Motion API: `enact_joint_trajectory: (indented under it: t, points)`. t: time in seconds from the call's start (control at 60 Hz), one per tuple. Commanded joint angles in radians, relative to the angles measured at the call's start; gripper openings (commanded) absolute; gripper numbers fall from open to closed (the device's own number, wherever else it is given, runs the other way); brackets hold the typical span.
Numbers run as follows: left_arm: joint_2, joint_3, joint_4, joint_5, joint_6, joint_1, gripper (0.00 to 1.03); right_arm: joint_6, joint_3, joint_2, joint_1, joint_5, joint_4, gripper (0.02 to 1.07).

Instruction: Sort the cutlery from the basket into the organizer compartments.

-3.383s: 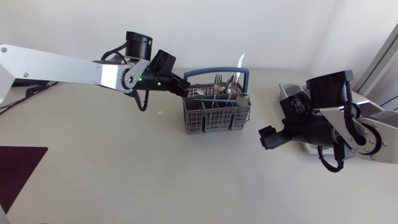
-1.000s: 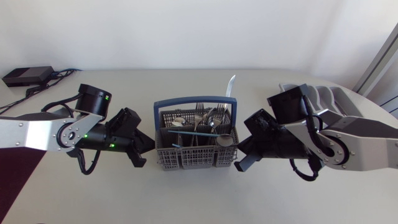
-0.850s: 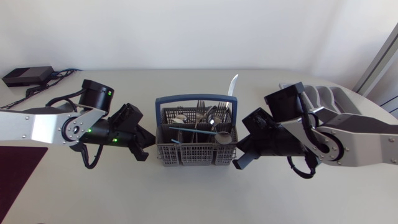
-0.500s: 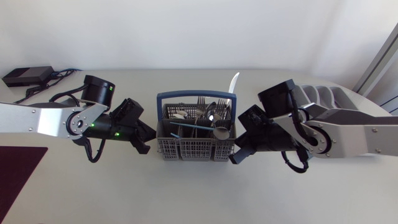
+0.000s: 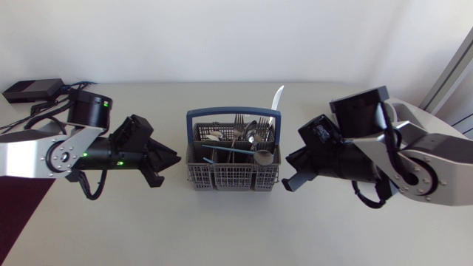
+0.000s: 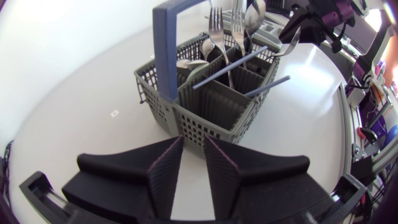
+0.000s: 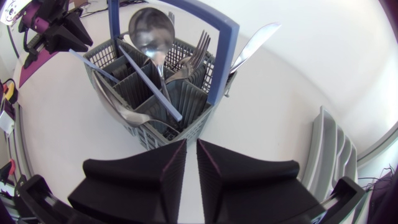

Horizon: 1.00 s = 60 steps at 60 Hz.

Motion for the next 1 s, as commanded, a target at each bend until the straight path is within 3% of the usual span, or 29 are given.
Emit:
enact_joint_trajectory:
  t: [0.0, 0.15, 0.317, 0.517, 0.983]
  points:
    - [-0.092, -0.049, 0.001, 0.011, 0.04, 0.019, 0.46, -0.01, -0.052, -0.06, -0.005, 0.011, -0.037, 0.48]
    - [-0.227, -0.097, 0.001, 0.011, 0.055, 0.006, 0.57, -0.02, -0.08, -0.126, -0.005, 0.013, -0.08, 0.66]
    - [-0.311, -0.137, 0.005, -0.015, 0.072, -0.098, 0.62, -0.033, -0.096, -0.186, 0.005, 0.011, -0.113, 0.78]
    - [-0.299, -0.149, 0.044, -0.087, 0.092, -0.217, 0.66, -0.035, -0.081, -0.22, 0.048, 0.011, -0.147, 0.78]
    - [-0.124, -0.112, 0.206, -0.173, 0.088, -0.316, 0.63, -0.036, -0.066, -0.206, 0.102, 0.019, -0.144, 0.78]
